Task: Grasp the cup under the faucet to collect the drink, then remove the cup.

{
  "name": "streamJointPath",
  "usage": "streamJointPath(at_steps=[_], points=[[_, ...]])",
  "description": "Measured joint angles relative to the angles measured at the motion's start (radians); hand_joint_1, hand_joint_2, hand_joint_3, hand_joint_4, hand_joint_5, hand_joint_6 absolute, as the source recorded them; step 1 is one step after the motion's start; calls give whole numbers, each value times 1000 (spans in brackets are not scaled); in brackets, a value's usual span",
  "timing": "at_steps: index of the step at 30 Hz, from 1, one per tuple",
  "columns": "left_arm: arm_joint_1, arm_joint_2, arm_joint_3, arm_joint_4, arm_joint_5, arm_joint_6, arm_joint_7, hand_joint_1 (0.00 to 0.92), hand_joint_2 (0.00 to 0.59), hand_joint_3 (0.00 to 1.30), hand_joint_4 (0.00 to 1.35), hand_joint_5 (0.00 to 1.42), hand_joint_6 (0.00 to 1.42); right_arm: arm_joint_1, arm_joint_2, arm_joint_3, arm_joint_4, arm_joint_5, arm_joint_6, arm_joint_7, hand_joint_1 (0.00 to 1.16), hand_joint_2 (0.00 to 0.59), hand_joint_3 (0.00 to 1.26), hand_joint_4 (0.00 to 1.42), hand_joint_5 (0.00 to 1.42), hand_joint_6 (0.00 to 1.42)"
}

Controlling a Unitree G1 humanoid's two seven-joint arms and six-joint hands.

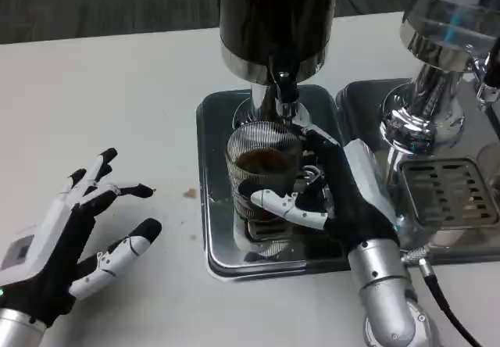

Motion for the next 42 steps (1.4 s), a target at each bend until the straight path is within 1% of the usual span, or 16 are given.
streamJointPath(at_steps=[7,10,17,26,36,38,42], points=[[0,0,0,0,-3,0,-2,0,189,407,0,74,0,1,0,0,5,-3,-8,-9,895,167,358,437,713,1026],[0,0,0,0,-3,0,-2,0,189,402,0,74,0,7,0,0,8,-9,-18,-26,902,169,374,456,738,1048],[-2,0,0,1,-3,0,-11,0,189,378,0,74,0,27,-2,-6,12,-23,-41,-72,924,170,431,536,811,1169],[-6,0,0,7,-10,0,-18,0,189,371,0,74,0,39,-4,-12,15,-30,-68,-98,926,167,467,571,846,1231],[-10,0,-1,16,-11,0,-18,0,189,371,0,74,0,43,-4,-21,16,-42,-69,-115,927,162,512,607,895,1295],[-15,0,-1,20,-11,-1,-18,0,189,371,0,74,0,50,-4,-21,16,-47,-75,-132,927,162,517,609,899,1308],[-27,0,-4,25,-11,-1,-18,0,189,368,0,74,0,61,-9,-23,16,-51,-92,-141,927,162,536,618,914,1321]])
